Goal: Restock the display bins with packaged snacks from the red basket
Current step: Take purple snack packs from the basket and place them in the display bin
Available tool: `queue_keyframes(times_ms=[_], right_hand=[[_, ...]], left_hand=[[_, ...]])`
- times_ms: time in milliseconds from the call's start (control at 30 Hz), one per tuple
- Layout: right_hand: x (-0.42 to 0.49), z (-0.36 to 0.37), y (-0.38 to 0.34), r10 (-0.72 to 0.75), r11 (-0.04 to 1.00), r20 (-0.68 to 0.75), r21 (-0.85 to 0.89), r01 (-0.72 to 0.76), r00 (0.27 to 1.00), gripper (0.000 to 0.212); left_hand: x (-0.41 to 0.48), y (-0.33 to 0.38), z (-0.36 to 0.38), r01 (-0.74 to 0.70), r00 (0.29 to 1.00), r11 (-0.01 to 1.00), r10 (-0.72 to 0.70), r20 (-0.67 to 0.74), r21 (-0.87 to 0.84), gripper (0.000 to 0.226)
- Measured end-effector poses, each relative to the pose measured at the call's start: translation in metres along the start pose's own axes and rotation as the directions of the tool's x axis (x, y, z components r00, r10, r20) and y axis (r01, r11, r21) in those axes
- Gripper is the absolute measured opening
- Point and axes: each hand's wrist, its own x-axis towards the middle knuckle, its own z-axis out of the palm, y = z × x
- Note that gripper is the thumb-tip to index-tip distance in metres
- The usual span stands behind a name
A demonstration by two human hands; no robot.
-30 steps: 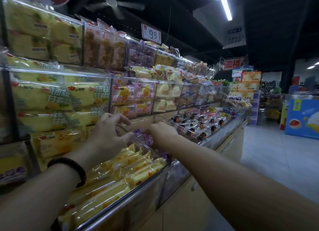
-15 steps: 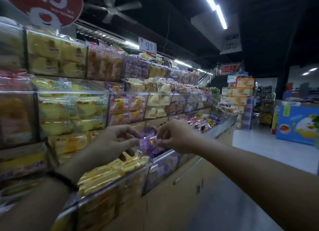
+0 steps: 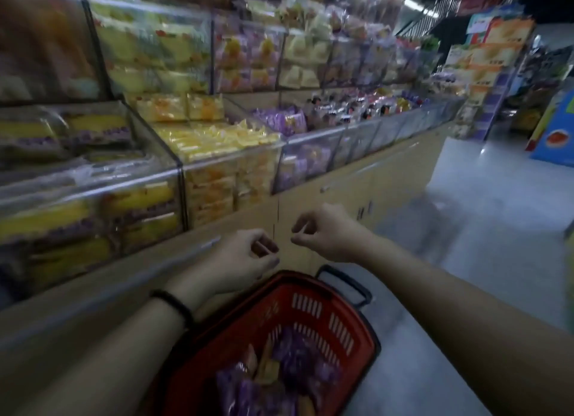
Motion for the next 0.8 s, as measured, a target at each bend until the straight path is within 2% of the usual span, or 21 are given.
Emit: queue_keyframes(times_ms=[200,267,367,533,733,800], right_hand=[[-0.052,0.127,0.076,0.182,0.98,0.064,0.063,-0.186,0.981,0.024],[-0.062,0.154,0.1,0.249,0.968,0.141,-0.003,-0.251,0.958,0.03],[-0.052,0.183,0.12,0.326,0.945,0.312,-0.146,-0.294,0.892,0.045],[-0.014,0.218,0.131,0.368,0.926,0.483,-0.263,-0.27,0.794,0.046],[0.004,0.277,0.148,0.448,0.883,0.547,-0.393,-0.255,0.707,0.05],[-0.002,0.298,0.15,0.452,0.881,0.615,-0.421,-0.215,0.646,0.047]], left_hand=[[-0.013,-0.093,0.082,0.091,0.995,0.996,-0.09,0.045,-0.007,0.006],[-0.011,-0.111,0.095,0.085,0.993,0.99,-0.094,0.078,0.113,0.007],[-0.002,-0.127,0.105,0.036,0.97,0.941,-0.114,0.217,0.336,0.014],[0.015,-0.149,0.121,0.017,0.913,0.887,-0.202,0.354,0.462,0.02],[0.023,-0.166,0.124,-0.001,0.873,0.877,-0.234,0.428,0.48,0.025],[0.024,-0.168,0.124,0.009,0.871,0.883,-0.237,0.43,0.469,0.026]])
